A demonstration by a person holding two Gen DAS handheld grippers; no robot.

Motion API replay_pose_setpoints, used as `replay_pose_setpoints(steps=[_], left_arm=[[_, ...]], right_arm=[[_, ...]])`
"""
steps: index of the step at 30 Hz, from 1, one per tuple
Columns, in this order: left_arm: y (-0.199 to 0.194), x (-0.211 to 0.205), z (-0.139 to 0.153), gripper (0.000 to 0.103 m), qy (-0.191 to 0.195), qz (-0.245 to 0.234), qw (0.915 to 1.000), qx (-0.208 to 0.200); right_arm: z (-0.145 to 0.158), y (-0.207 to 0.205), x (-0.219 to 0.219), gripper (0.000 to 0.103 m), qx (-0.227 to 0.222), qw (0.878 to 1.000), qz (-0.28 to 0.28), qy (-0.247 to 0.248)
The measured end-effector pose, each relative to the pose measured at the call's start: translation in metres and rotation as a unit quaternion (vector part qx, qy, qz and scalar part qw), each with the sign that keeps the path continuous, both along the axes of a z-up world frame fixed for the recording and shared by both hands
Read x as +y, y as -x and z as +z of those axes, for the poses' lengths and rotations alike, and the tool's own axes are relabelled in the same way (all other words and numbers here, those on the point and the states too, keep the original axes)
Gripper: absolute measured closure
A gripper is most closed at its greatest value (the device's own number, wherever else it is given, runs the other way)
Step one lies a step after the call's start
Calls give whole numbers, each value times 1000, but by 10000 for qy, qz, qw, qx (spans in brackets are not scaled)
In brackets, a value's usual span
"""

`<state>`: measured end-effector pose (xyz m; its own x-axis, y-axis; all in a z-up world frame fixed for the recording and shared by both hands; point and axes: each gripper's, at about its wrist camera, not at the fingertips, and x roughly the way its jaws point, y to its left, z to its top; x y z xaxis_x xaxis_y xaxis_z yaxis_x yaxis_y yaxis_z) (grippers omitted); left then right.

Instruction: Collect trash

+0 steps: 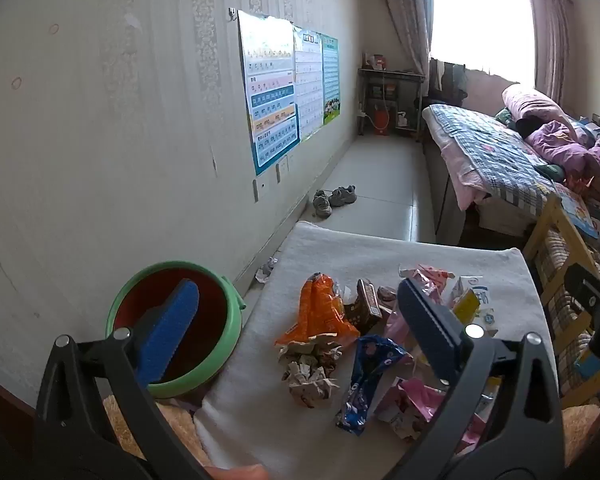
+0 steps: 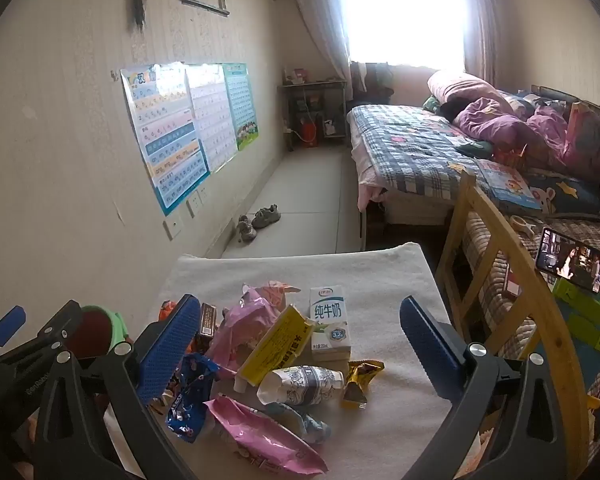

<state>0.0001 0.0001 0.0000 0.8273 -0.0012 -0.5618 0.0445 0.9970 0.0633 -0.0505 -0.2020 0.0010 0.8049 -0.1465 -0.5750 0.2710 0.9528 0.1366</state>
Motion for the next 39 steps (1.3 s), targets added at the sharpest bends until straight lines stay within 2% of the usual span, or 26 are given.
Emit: replay_pose_setpoints(steps=[15, 18, 19, 21, 25, 39], left_arm=[[0, -1, 3, 5, 55, -19, 10000, 26], [-6, 9, 4, 5, 419, -6, 9991, 76], [-6, 14, 6, 5, 664, 4, 9978, -15], [-5, 18, 7, 5, 806, -28, 9967, -66], [-7, 14, 5, 5, 520, -29, 9986, -2], [-3, 19, 4, 5, 469, 237, 9986, 50]], right_arm=[[1, 3, 1, 7, -63, 10000, -5, 62], [3, 3, 0, 7, -71, 10000, -14, 69], [3, 2, -1, 7, -73, 10000, -20, 65], [3, 2, -1, 7, -81, 10000, -4, 44], [5, 5, -4, 7, -126, 9999, 7, -66], [9, 8, 2, 7, -201, 9997, 100, 139]])
